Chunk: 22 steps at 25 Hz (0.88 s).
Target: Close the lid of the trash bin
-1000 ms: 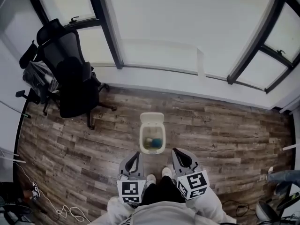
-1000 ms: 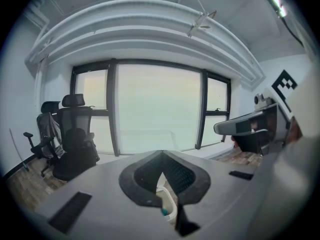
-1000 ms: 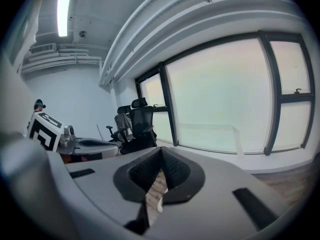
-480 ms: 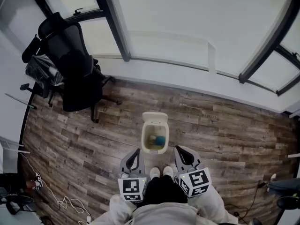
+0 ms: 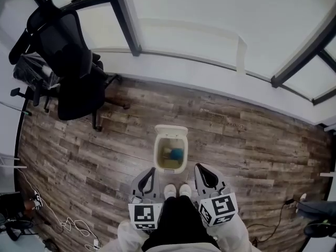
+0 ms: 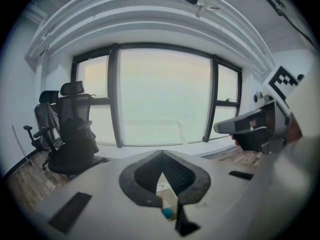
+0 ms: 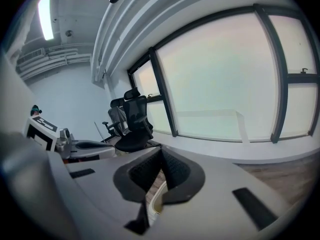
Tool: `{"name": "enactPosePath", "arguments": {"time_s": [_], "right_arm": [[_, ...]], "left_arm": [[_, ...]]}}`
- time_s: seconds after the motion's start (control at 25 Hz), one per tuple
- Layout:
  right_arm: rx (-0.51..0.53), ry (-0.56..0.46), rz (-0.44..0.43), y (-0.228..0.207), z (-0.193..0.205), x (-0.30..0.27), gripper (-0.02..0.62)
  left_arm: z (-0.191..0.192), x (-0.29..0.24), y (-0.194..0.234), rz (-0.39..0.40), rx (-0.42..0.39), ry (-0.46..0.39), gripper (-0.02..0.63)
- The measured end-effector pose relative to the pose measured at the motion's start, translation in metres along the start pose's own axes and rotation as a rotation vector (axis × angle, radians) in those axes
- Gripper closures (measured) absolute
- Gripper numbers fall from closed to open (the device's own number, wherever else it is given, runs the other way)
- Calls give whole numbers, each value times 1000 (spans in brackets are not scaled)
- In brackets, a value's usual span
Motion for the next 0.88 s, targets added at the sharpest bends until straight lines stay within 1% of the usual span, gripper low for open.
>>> {"name": "enactPosePath", "arguments": {"time_s": [0.12, 0.24, 0.44, 0.52, 0.64, 0.76, 0.88], "right_arm": [[3, 14, 16, -16, 10, -32, 572], [-8, 32, 33, -32, 29, -62, 571], [-2, 55, 25, -49, 61, -112, 572], [8, 61, 21, -54, 75, -131, 572], [3, 73, 19, -60, 96, -152, 572], [-14, 71, 11, -65, 112, -172, 572], [-3, 75, 4, -73, 124, -195, 571]], "left_arm": [[21, -33, 7, 8, 16, 15, 598], [47, -64, 12, 12, 22, 25, 598], [80, -110, 28, 7, 34, 40, 598], [99, -128, 34, -1, 29, 32, 598], [121, -148, 39, 0, 31, 46, 598], [134, -162, 42, 2, 43, 55, 598], [149, -179, 42, 7, 48, 59, 598]]}}
Point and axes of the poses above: the fingertips, and each gripper's own axes: x backward along the fingers, y to its left, z out of its underside, the point moved 4 cm from there along x, backward along the fingers, and after that the axes turned 1 degree about z, right-handed, at the moved point
